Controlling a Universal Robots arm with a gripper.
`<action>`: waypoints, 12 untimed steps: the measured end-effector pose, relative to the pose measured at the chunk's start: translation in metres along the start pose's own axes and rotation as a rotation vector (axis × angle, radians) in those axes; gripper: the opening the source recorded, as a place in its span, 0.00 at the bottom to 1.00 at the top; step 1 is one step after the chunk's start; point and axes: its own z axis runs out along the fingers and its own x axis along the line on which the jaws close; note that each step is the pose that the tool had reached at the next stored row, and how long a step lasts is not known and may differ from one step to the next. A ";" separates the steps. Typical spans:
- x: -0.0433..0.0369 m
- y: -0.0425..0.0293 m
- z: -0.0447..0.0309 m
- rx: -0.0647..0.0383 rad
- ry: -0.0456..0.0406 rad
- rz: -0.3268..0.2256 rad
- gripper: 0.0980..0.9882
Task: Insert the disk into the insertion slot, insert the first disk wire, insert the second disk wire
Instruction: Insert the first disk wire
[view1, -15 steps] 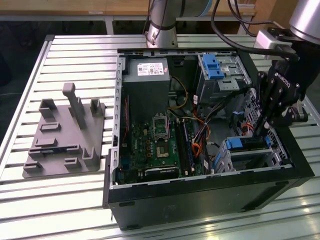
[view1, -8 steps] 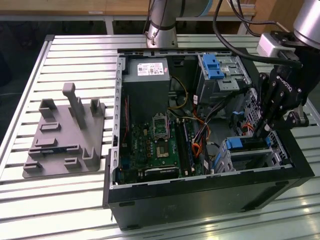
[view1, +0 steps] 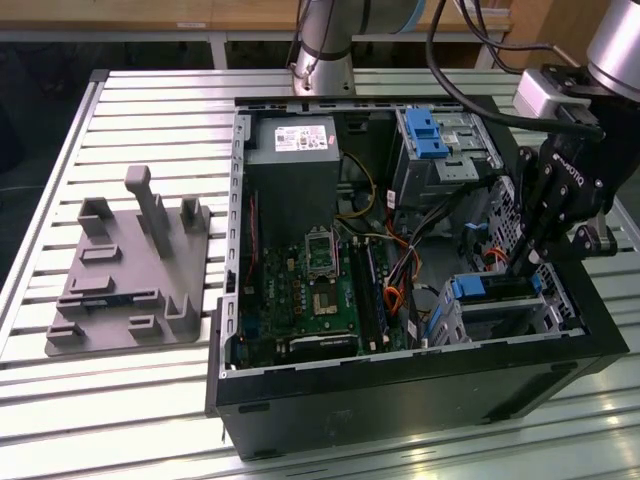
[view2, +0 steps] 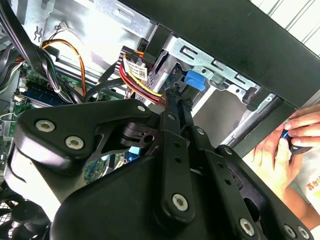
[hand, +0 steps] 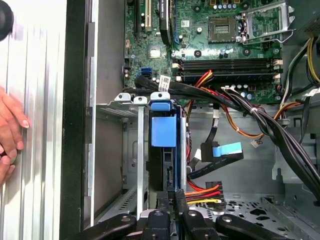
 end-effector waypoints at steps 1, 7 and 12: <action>0.0000 -0.0001 0.0002 0.000 0.0000 0.000 0.07; -0.0002 -0.0003 0.0016 0.000 -0.0001 0.000 0.07; -0.0003 -0.0004 0.0028 0.000 0.0000 0.000 0.07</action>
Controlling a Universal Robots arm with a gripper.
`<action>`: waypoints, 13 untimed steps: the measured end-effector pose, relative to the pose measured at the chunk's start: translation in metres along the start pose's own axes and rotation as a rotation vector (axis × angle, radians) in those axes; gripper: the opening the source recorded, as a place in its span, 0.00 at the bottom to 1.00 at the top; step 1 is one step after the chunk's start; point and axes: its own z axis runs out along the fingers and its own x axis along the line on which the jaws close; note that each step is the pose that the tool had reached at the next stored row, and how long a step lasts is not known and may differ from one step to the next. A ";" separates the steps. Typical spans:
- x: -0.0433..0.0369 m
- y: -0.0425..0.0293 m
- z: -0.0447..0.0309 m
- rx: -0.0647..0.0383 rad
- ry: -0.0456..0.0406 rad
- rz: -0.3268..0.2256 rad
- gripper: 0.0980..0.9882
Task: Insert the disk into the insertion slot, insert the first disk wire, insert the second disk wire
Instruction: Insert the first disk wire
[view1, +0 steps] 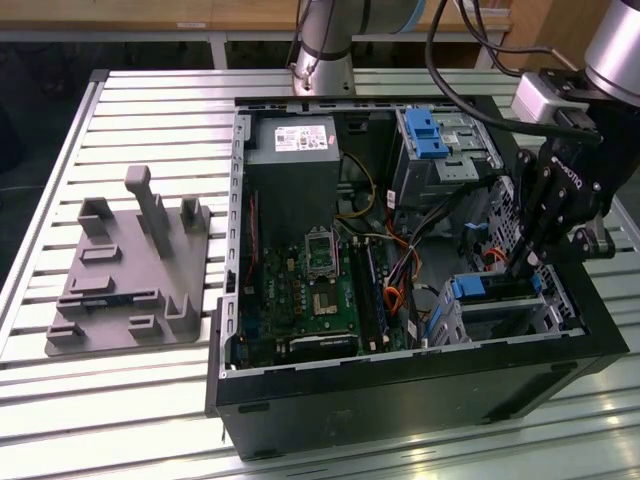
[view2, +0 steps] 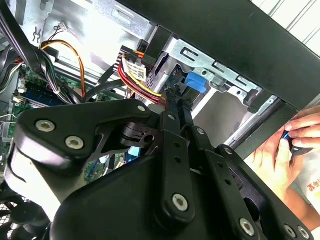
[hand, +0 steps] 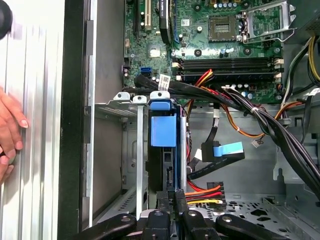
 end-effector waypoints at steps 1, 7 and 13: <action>0.0000 0.0000 0.0002 0.000 0.0001 0.000 0.07; -0.0002 -0.0001 0.0015 0.000 -0.0001 0.000 0.07; 0.0004 -0.0003 0.0041 0.000 -0.0001 0.000 0.07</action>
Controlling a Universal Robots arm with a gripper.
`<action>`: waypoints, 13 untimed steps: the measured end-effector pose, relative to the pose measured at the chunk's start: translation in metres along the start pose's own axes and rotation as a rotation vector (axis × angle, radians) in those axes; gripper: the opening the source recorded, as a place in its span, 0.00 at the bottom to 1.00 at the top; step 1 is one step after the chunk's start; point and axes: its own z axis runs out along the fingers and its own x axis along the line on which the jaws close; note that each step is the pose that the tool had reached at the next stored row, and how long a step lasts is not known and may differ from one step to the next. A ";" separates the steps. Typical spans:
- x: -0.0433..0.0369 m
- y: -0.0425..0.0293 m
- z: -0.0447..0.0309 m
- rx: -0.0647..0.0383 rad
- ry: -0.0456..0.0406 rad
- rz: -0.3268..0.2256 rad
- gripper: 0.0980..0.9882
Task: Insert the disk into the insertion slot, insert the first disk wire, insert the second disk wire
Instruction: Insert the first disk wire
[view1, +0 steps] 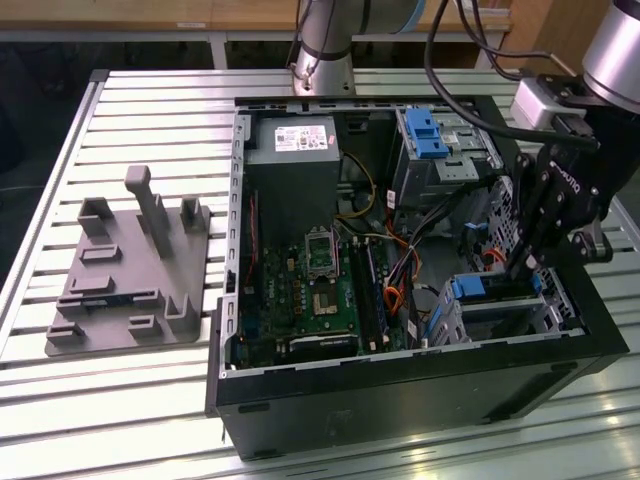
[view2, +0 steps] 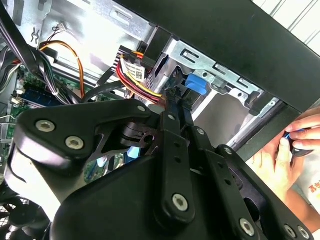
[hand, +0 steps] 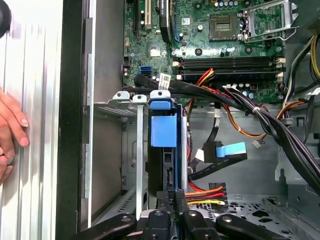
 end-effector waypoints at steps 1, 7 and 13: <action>0.0001 -0.0001 0.0008 0.000 -0.0001 0.000 0.07; 0.0005 0.0002 0.0013 0.000 0.0000 0.000 0.15; 0.0011 0.0017 -0.0184 0.000 0.0016 0.000 0.29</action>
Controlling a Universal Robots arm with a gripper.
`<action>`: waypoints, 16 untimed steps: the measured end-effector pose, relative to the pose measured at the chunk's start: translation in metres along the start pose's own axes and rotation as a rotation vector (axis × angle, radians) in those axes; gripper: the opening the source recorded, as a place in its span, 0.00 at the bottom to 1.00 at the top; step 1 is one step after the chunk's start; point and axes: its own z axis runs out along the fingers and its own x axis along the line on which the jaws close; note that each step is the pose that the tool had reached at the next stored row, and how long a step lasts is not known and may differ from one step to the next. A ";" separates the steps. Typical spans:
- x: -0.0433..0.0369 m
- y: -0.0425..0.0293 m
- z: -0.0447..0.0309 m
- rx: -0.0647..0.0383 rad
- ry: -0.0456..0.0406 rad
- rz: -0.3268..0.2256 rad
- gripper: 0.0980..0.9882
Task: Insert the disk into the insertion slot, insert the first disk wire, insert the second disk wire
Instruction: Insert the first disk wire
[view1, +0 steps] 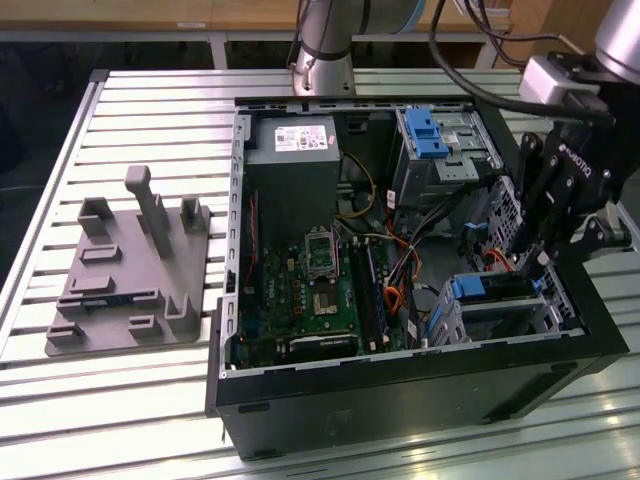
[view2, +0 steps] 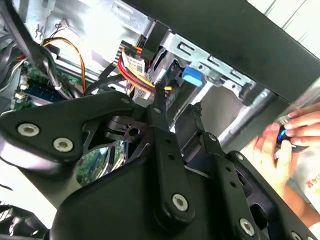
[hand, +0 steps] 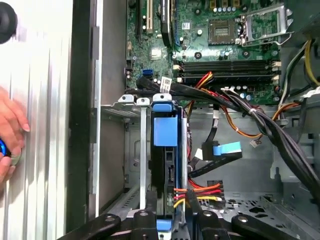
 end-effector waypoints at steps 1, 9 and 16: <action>-0.0009 0.0004 -0.0040 0.000 0.0016 0.000 0.29; -0.0091 0.0078 -0.0159 0.067 -0.0013 0.009 0.29; -0.0171 0.0188 -0.0161 0.084 -0.0013 0.014 0.29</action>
